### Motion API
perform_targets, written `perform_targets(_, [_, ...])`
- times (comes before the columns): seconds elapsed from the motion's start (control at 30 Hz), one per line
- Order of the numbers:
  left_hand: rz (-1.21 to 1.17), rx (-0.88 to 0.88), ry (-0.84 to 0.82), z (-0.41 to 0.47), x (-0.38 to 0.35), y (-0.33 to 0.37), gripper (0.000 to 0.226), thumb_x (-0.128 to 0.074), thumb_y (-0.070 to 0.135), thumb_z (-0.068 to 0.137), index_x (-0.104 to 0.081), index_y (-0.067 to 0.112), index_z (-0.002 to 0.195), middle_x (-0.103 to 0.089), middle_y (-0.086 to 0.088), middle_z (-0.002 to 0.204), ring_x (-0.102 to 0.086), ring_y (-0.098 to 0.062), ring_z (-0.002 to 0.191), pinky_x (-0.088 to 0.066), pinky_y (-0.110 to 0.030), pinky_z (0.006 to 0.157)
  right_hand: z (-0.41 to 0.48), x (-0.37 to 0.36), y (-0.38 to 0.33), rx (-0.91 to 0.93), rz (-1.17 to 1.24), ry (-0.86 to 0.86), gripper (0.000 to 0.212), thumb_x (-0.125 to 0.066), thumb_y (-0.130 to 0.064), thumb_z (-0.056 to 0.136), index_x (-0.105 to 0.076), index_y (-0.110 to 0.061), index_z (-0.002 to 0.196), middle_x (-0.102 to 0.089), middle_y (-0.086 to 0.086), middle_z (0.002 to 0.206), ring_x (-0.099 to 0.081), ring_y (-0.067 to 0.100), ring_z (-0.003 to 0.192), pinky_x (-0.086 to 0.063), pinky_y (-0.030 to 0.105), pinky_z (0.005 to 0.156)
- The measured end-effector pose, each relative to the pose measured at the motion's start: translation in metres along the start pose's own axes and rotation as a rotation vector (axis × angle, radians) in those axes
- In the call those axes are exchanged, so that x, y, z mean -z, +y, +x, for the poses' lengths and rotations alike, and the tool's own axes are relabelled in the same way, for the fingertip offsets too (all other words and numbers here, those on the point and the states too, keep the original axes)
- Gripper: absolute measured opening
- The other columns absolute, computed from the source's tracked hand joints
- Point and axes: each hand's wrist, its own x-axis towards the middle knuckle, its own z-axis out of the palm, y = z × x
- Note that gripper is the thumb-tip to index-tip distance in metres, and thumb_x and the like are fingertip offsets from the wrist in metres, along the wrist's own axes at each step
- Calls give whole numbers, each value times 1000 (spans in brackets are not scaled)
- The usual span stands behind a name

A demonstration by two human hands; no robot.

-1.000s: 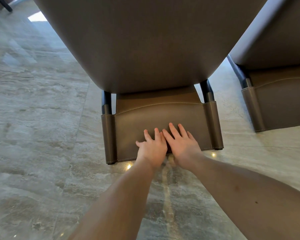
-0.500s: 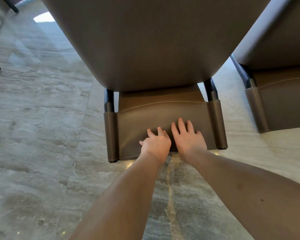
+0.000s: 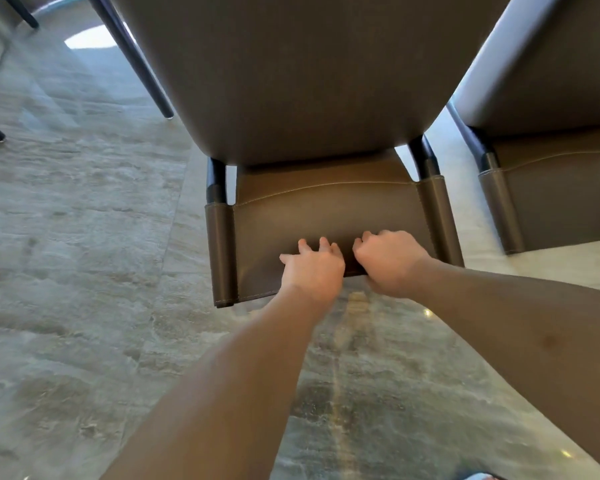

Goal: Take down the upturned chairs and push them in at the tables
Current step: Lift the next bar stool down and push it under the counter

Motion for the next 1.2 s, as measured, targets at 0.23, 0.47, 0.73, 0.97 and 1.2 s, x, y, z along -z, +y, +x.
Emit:
perform_targets(0.23, [30,-39,153,-18,22,-6,40,-45,3,91,-43,3,132,-52,-13,120,-51,-39,109,-51,-51,84,-11,20,3,-43,29,71,13,-54,-17,89,-62,-19,99,-64,3,95,-62,26,80,-44,33,62])
perform_targets(0.47, [-54,-38,310,-51,46,-14,33,-46,3,90,-52,10,122,-59,-6,109,-59,-30,94,-50,-42,75,-35,56,3,-135,74,150,9,-55,-20,88,-56,-25,80,-57,-3,74,-52,15,60,-37,27,49])
perform_targets(0.73, [-83,24,499,-81,81,-27,35,-45,5,90,-59,21,117,-65,-3,99,-55,-24,75,-37,-34,60,-62,90,2,-149,80,334,16,-49,-28,100,-64,-22,101,-64,1,89,-58,19,72,-34,26,51])
perform_targets(0.97, [-161,78,743,-98,124,-32,25,-47,20,99,-63,31,115,-67,4,90,-51,-17,67,-24,-25,46,-85,129,23,-204,214,515,21,-49,-33,100,-68,-23,101,-64,-1,83,-58,17,70,-34,23,48])
perform_targets(1.2, [-342,71,992,-115,170,-42,22,-51,23,98,-71,25,106,-72,2,89,-62,-20,72,-56,-35,65,-100,177,39,-199,321,735,21,-52,-32,99,-72,-22,100,-68,-1,83,-59,16,69,-46,23,56])
